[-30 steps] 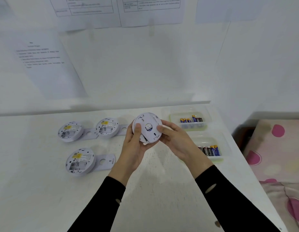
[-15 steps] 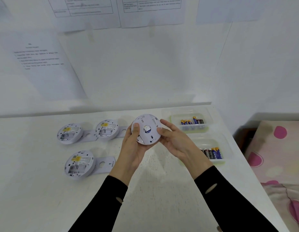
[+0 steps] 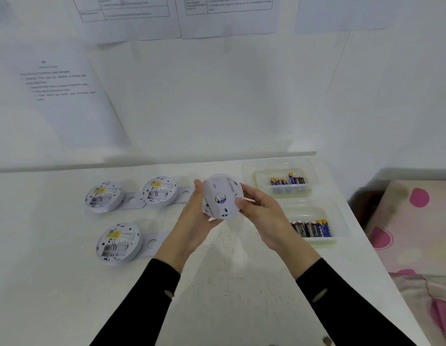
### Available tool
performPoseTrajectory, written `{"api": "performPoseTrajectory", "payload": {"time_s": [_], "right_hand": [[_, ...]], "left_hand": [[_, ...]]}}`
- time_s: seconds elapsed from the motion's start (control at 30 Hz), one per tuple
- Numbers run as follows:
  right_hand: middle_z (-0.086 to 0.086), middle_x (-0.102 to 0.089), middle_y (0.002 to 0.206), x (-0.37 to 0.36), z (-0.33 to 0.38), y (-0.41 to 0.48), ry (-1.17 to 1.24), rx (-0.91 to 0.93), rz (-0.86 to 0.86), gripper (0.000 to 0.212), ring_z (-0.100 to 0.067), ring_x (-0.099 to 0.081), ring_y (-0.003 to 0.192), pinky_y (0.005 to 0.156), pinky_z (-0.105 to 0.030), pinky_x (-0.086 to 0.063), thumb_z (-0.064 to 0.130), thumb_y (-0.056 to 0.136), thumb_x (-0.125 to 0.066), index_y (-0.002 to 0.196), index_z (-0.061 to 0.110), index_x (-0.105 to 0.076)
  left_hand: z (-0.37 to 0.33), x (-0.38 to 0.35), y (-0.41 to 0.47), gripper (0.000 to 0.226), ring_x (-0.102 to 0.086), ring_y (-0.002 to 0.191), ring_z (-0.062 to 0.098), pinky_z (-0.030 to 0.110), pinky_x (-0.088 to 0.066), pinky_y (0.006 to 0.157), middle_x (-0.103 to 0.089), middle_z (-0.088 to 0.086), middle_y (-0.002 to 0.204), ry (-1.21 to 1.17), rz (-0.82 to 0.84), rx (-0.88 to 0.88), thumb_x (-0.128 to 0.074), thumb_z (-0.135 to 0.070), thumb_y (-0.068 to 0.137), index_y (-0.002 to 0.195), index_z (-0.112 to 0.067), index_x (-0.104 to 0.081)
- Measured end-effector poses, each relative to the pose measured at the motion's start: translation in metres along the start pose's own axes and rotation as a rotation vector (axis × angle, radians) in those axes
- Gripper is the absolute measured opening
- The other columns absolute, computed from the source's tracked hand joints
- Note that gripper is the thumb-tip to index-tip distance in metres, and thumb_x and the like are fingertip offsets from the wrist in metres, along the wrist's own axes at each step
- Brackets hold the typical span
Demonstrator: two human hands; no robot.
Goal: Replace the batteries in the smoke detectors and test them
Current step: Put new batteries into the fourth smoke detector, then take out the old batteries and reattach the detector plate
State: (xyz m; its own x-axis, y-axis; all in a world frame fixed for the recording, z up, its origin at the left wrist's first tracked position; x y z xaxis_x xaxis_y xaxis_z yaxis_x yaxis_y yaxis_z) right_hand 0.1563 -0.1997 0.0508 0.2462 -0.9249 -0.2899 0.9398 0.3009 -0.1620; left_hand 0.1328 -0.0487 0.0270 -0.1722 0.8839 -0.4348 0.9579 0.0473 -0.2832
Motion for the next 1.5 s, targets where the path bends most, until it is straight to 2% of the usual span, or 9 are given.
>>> {"api": "performPoseTrajectory", "payload": {"time_s": [0.27,0.4,0.53,0.83,0.97,1.07,1.23,1.37,1.5], "right_hand": [[-0.002,-0.058,0.118,0.002,-0.030,-0.041,-0.765,0.709,0.031,0.032,-0.011,-0.053,0.116,0.098,-0.026,-0.045,-0.007,0.086,-0.060,0.113,0.009,-0.063],[-0.005,-0.044,0.136,0.009,-0.056,-0.043,-0.779,0.595,0.074,0.044,-0.004,-0.044,0.128,0.101,-0.014,-0.039,-0.011,0.082,-0.061,0.104,0.027,-0.060],[-0.002,-0.049,0.129,0.012,-0.071,-0.038,-0.769,0.490,0.103,0.049,-0.006,-0.045,0.130,0.102,-0.031,-0.046,-0.014,0.083,-0.054,0.103,0.031,-0.058],[0.009,-0.052,0.137,0.008,-0.080,-0.032,-0.551,0.176,0.194,0.048,0.005,-0.046,0.128,0.103,-0.018,-0.040,-0.010,0.087,-0.040,0.120,0.023,-0.053],[0.021,-0.045,0.135,0.003,-0.076,-0.040,-0.673,0.228,0.056,0.040,0.008,-0.040,0.121,0.105,-0.026,-0.037,0.025,0.087,-0.062,0.125,0.026,-0.051],[0.019,-0.038,0.132,-0.003,-0.076,-0.053,-0.905,0.253,-0.169,0.077,-0.002,-0.034,0.115,0.096,-0.026,-0.026,0.070,0.061,-0.067,0.126,0.036,-0.044],[0.008,-0.030,0.135,-0.018,-0.093,-0.046,-0.992,0.173,-0.144,0.120,-0.010,-0.028,0.125,0.098,-0.031,-0.018,0.081,0.043,-0.071,0.143,0.039,-0.020],[0.014,-0.035,0.128,-0.020,-0.085,-0.028,-1.056,0.193,-0.069,0.115,-0.008,-0.035,0.117,0.093,-0.029,-0.019,0.060,0.052,-0.082,0.146,0.042,-0.017],[0.011,-0.037,0.131,-0.024,-0.062,-0.019,-1.112,0.107,0.280,0.104,-0.016,-0.035,0.123,0.098,-0.033,-0.021,0.028,0.065,-0.080,0.143,0.047,-0.014]], "left_hand": [[0.034,0.064,-0.032,0.044,-0.070,0.097,0.026,0.028,-0.060,0.074,-0.069,0.015,0.116,0.130,-0.182,0.305,-0.051,-0.039,0.101,0.119,0.000,-0.063],[0.043,0.069,-0.047,0.021,-0.070,0.103,0.021,0.022,-0.058,0.078,-0.070,0.014,0.121,0.228,-0.188,0.169,-0.054,-0.011,0.101,0.117,-0.004,-0.067],[0.051,0.072,-0.060,0.021,-0.072,0.099,0.025,0.030,-0.059,0.085,-0.074,0.016,0.108,0.279,-0.256,0.120,-0.060,-0.017,0.098,0.109,0.000,-0.066],[0.056,0.078,-0.079,0.010,-0.074,0.084,0.017,0.024,-0.059,0.079,-0.077,0.005,0.091,0.494,-0.403,-0.002,-0.073,-0.020,0.090,0.098,-0.014,-0.074],[0.053,0.080,-0.084,0.008,-0.073,0.085,0.018,0.022,-0.057,0.076,-0.076,-0.001,0.090,0.518,-0.434,-0.048,-0.067,-0.022,0.094,0.099,-0.022,-0.073],[0.038,0.083,-0.092,0.014,-0.068,0.090,0.006,0.021,-0.054,0.078,-0.070,-0.010,0.105,0.634,-0.489,-0.157,-0.064,-0.024,0.096,0.108,-0.026,-0.069],[0.018,0.096,-0.106,0.019,-0.060,0.090,-0.007,0.005,-0.044,0.069,-0.062,-0.008,0.112,0.755,-0.566,-0.343,-0.064,-0.013,0.094,0.107,-0.027,-0.067],[0.008,0.106,-0.114,0.028,-0.060,0.088,0.002,0.009,-0.045,0.069,-0.063,-0.008,0.107,0.817,-0.553,-0.444,-0.062,-0.004,0.092,0.101,-0.030,-0.068],[-0.007,0.118,-0.120,0.029,-0.058,0.091,0.005,0.008,-0.044,0.070,-0.061,-0.008,0.109,0.896,-0.527,-0.528,-0.061,0.002,0.092,0.099,-0.025,-0.067]]}}
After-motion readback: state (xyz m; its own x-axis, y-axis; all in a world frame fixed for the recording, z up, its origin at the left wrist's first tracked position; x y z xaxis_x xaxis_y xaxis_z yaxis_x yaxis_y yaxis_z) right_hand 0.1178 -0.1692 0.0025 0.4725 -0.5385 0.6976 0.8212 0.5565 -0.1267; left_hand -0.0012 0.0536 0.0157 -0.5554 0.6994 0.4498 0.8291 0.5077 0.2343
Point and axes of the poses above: each hand's wrist, its own y-axis towards the middle knuckle, its own x-axis out of the back of the hand, z = x × y, the point moved 7 cm from there along y, towards the middle knuckle
